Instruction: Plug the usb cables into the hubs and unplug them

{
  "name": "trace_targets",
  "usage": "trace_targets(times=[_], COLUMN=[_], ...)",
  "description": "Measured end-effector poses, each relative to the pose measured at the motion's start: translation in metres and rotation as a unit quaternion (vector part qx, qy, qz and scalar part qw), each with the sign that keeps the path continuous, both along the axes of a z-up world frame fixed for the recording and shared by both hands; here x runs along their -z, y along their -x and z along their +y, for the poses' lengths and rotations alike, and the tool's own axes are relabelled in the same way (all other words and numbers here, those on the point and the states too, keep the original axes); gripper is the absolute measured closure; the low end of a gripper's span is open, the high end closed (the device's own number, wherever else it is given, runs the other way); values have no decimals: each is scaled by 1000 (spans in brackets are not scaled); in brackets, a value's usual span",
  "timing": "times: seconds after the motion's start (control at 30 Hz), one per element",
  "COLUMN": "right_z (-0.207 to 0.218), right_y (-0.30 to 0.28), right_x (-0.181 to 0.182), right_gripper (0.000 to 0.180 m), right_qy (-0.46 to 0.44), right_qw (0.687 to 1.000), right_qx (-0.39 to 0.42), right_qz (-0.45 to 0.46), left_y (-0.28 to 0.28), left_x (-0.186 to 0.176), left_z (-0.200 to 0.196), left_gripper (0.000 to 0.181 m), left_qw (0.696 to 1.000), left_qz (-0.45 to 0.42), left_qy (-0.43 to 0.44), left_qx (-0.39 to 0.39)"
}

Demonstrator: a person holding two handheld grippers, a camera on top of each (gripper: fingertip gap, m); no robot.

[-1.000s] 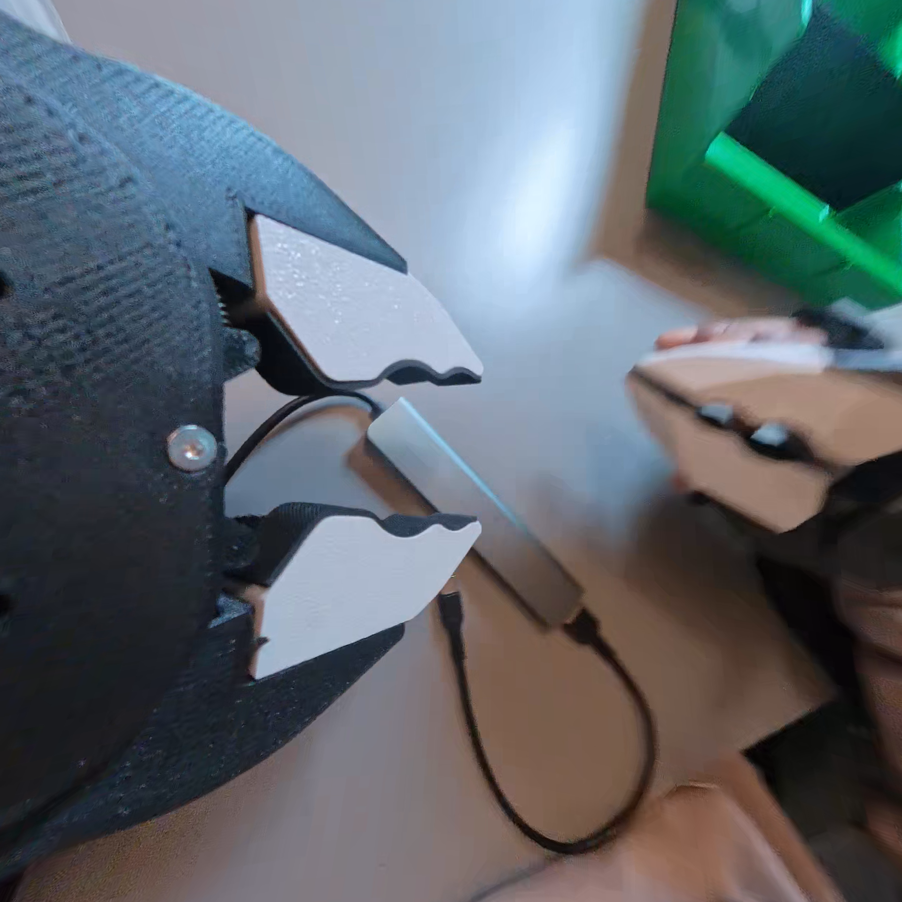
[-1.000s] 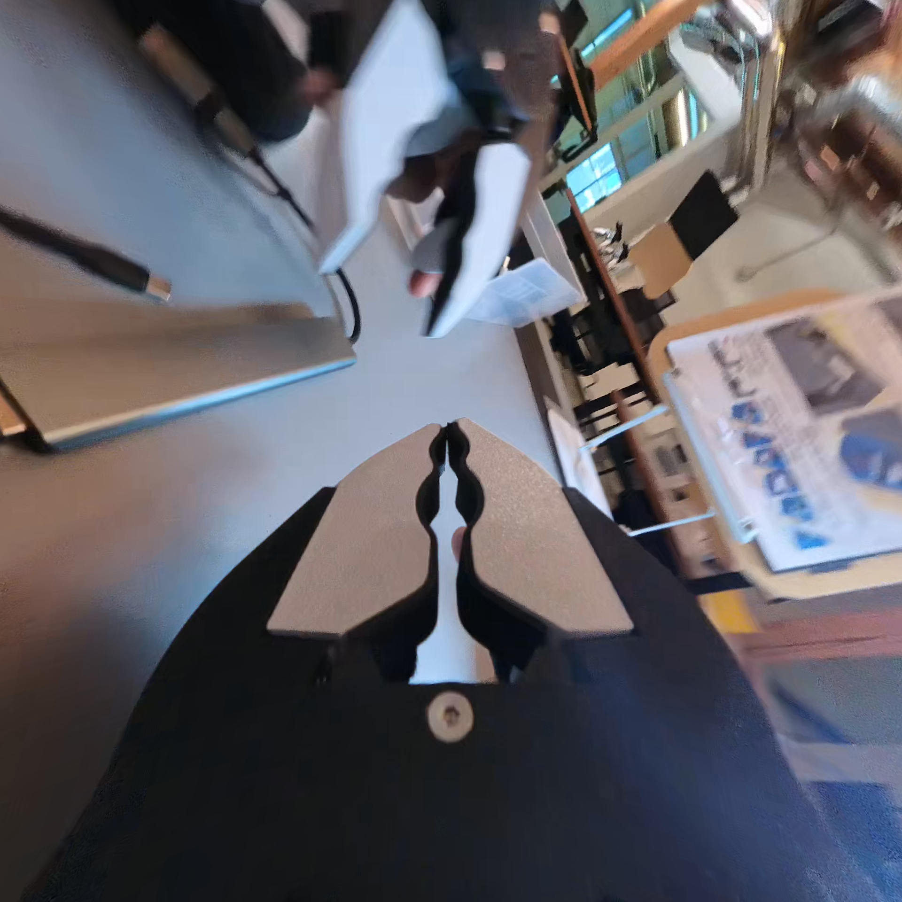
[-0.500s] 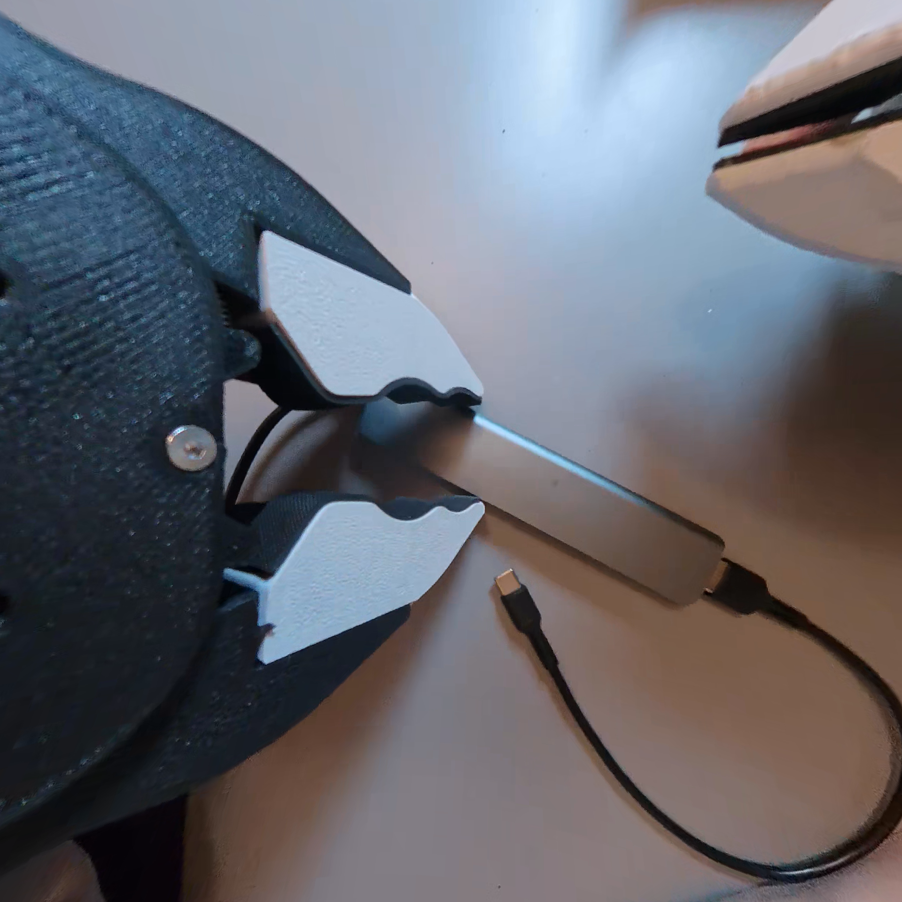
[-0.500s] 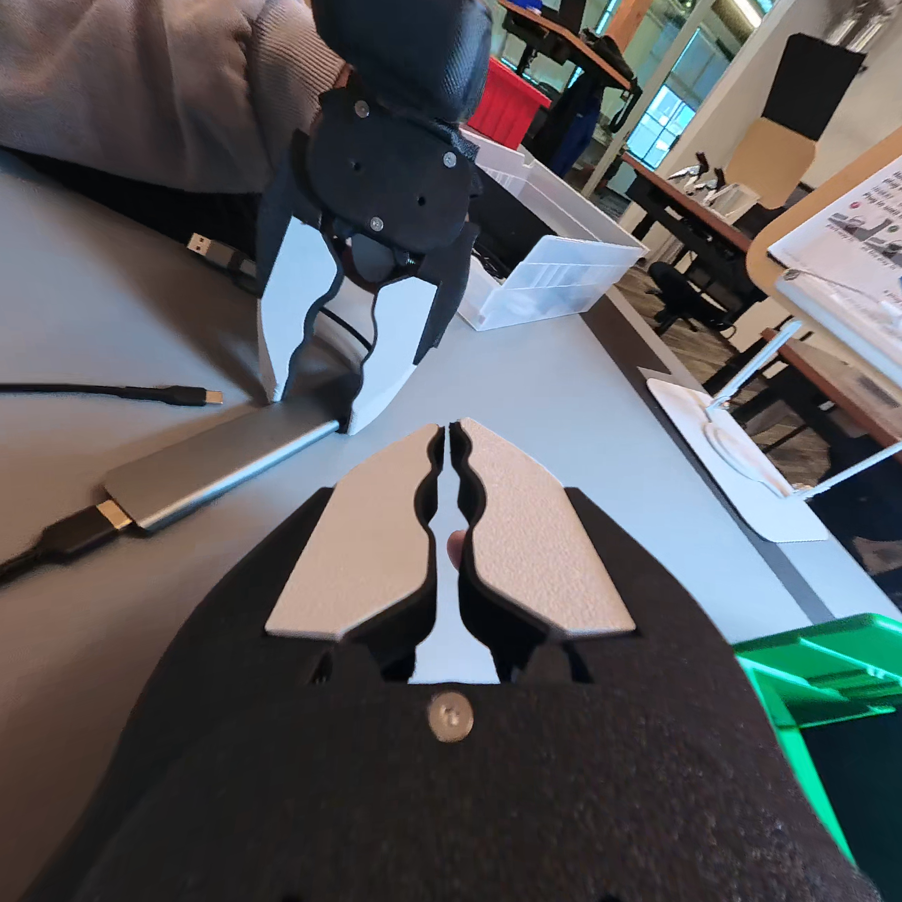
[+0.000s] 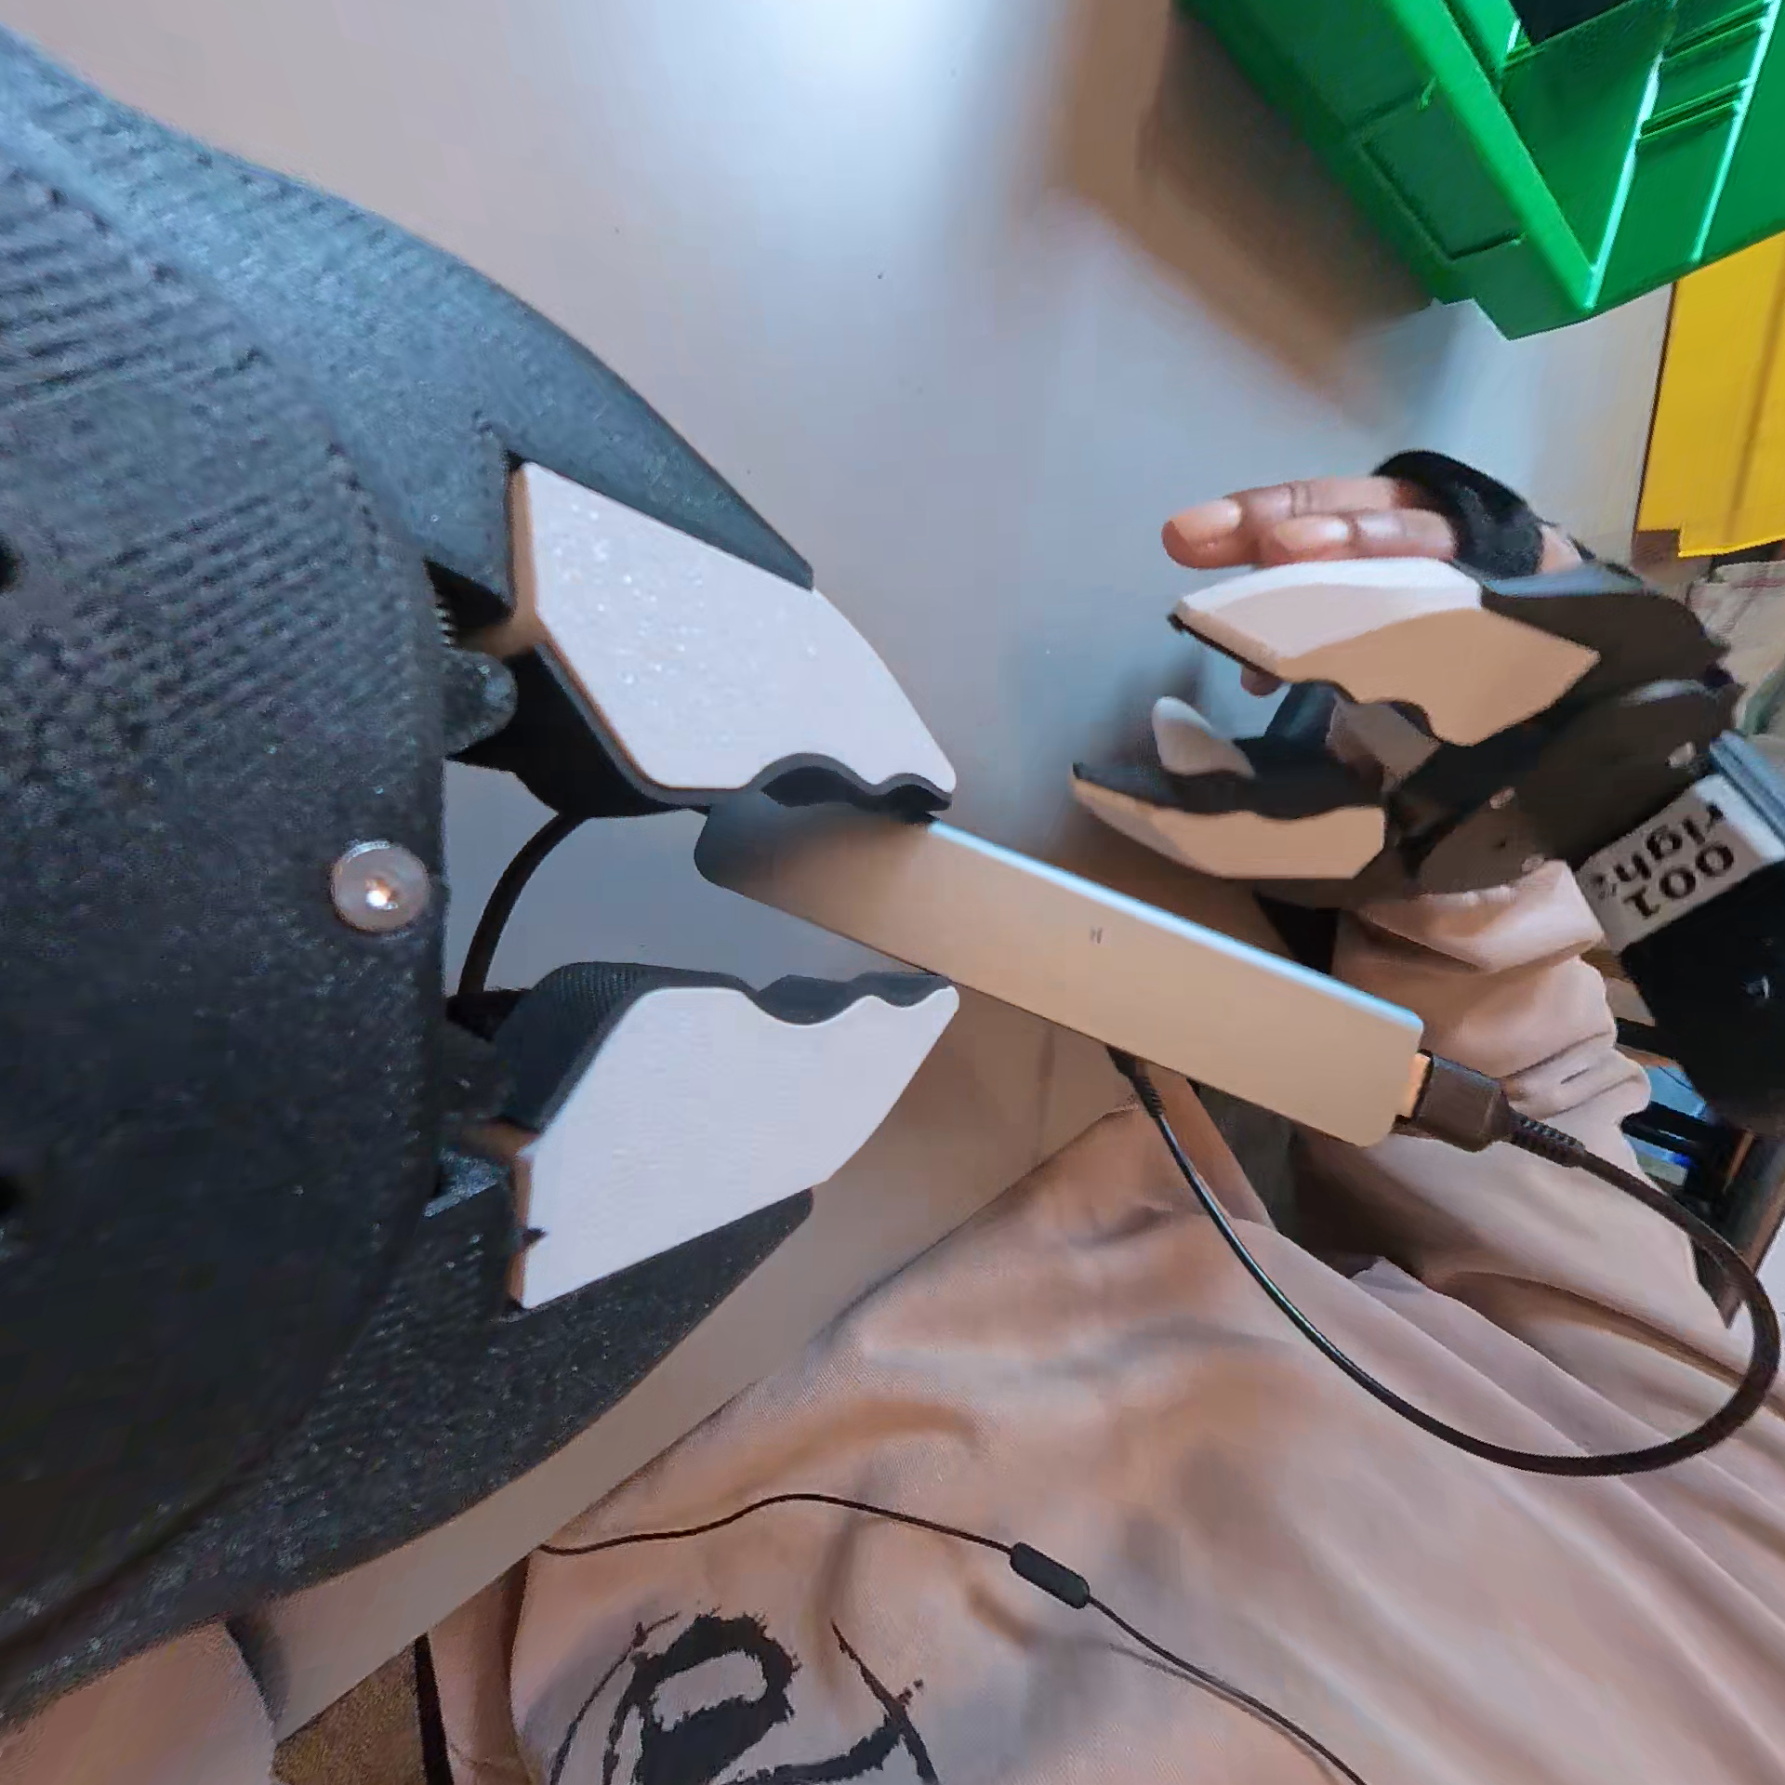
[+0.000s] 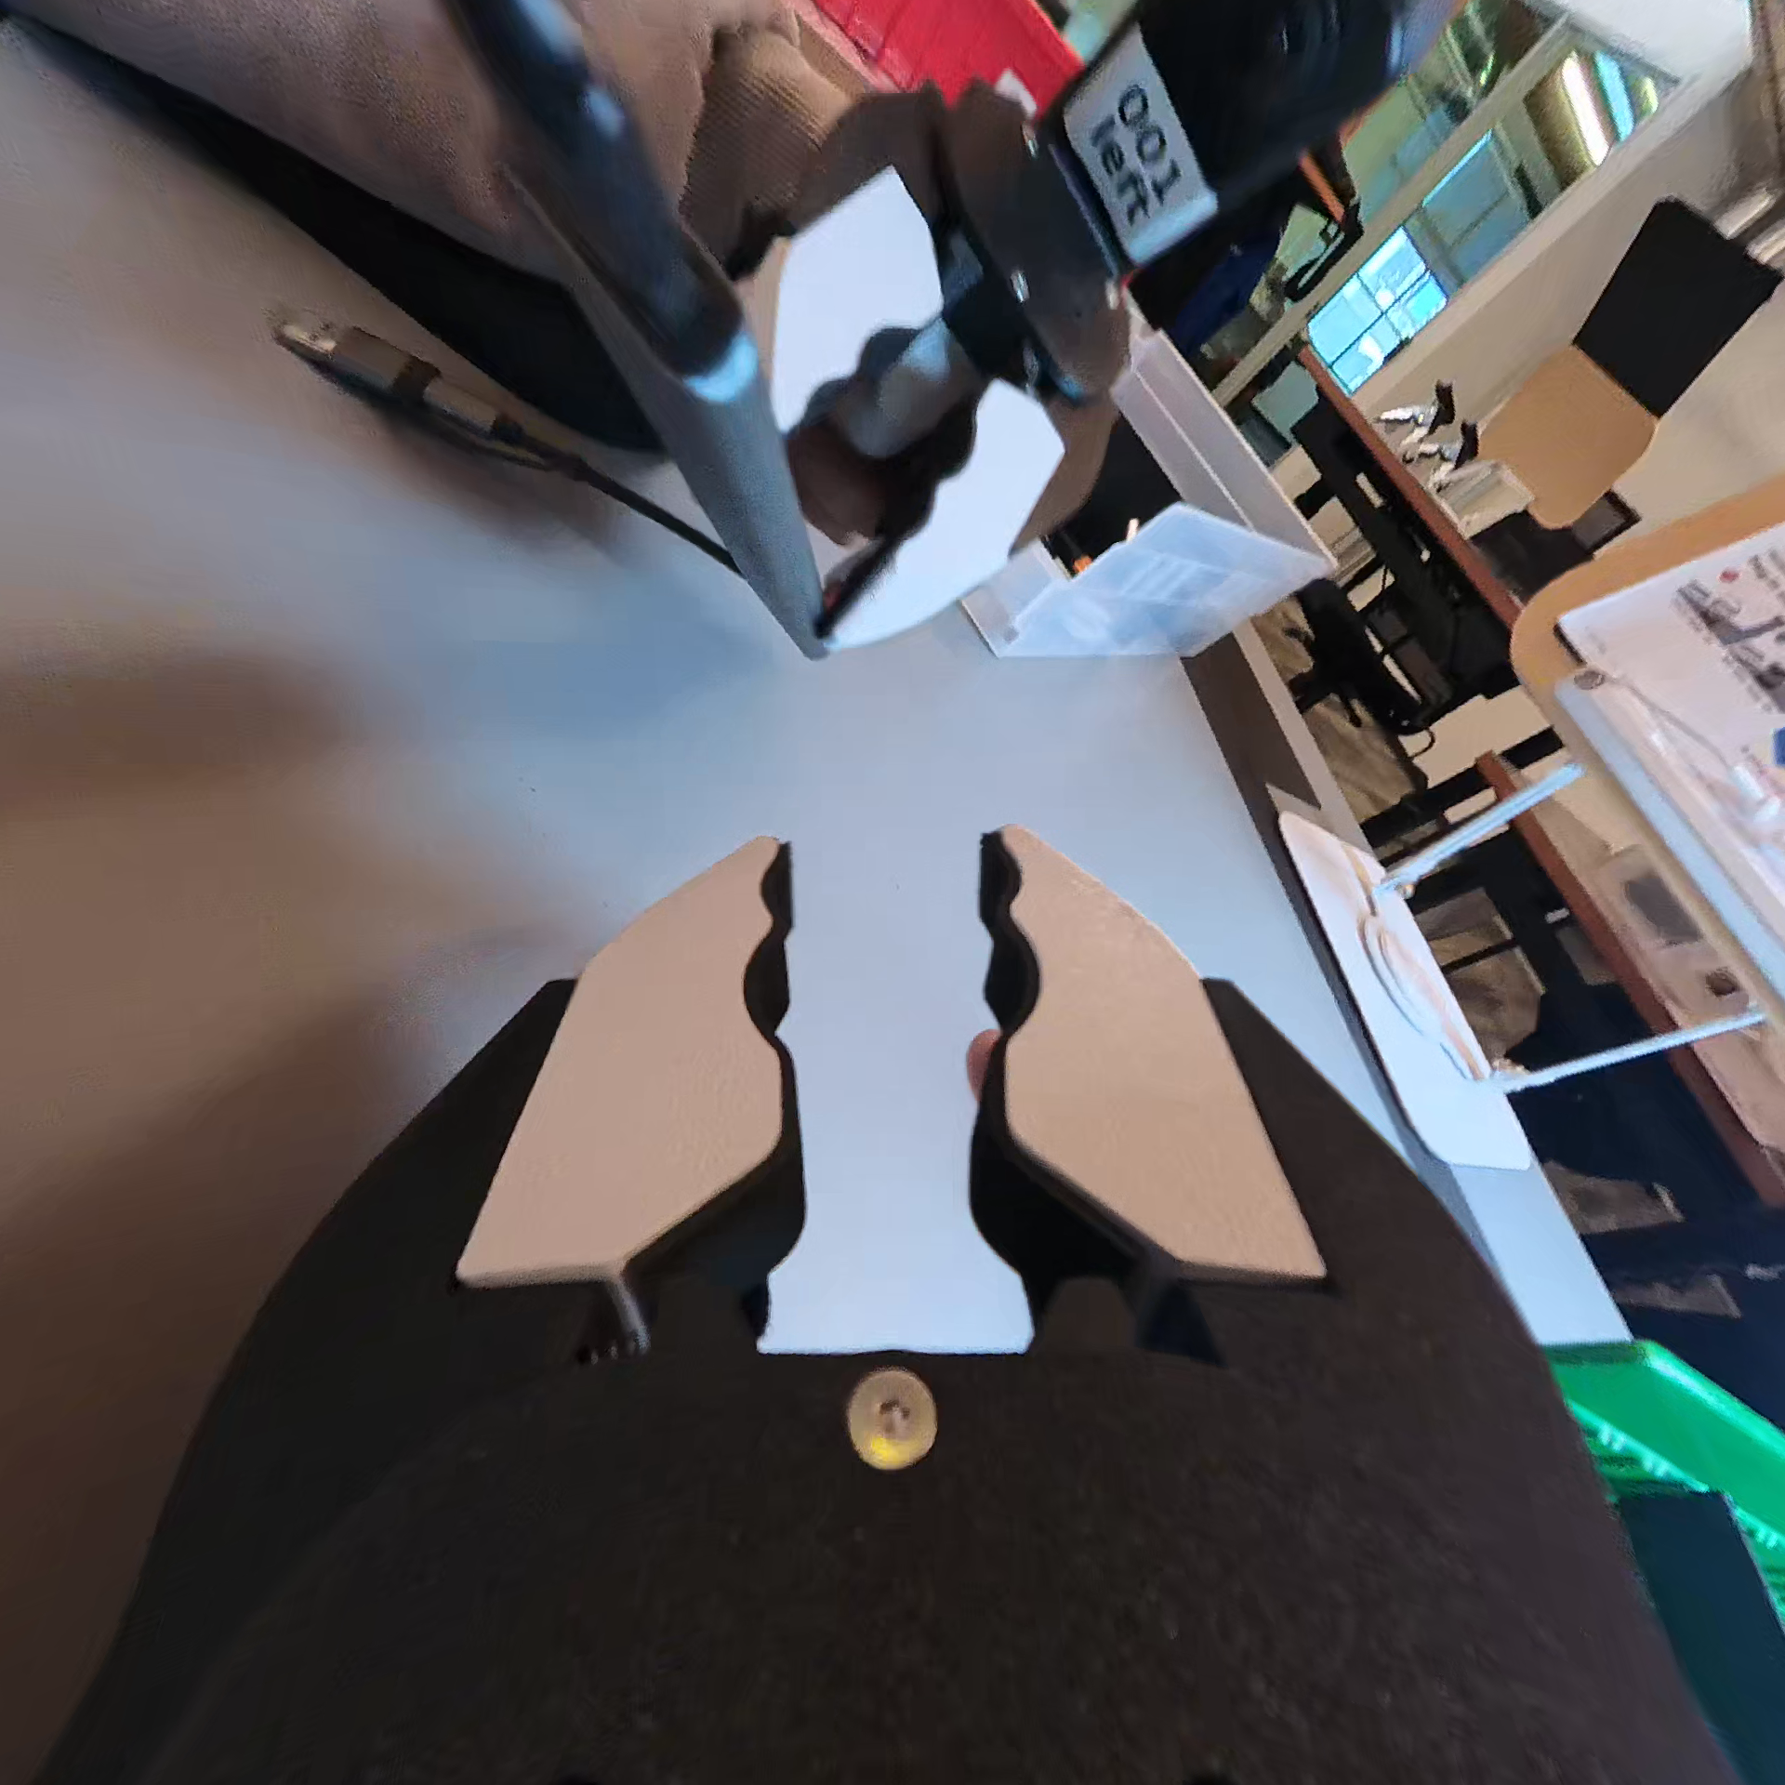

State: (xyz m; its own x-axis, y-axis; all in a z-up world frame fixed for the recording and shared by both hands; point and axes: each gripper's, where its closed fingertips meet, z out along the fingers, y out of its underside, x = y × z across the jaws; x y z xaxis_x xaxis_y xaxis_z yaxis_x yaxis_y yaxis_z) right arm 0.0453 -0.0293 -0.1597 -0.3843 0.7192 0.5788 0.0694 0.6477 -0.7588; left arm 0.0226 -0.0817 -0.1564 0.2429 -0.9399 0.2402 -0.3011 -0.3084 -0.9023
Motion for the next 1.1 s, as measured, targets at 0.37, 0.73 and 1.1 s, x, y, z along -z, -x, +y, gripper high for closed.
trace_targets(times=[0.37, 0.73, 1.1], right_z=[-40, -24, -15], right_y=[-3, -7, 2], right_x=[0, -32, -21], right_gripper=[160, 168, 149], right_qy=[-46, 156, 82], right_qw=[997, 985, 996], right_qx=[-61, -71, -15], right_qz=[12, 28, 39], left_y=[-1, -9, 22], left_x=[29, 31, 11], left_z=[19, 42, 70], left_gripper=[153, 160, 169], left_qw=[996, 952, 757], left_qz=[49, 209, 500], left_qy=[52, -191, -378], left_qx=[-61, -116, -184])
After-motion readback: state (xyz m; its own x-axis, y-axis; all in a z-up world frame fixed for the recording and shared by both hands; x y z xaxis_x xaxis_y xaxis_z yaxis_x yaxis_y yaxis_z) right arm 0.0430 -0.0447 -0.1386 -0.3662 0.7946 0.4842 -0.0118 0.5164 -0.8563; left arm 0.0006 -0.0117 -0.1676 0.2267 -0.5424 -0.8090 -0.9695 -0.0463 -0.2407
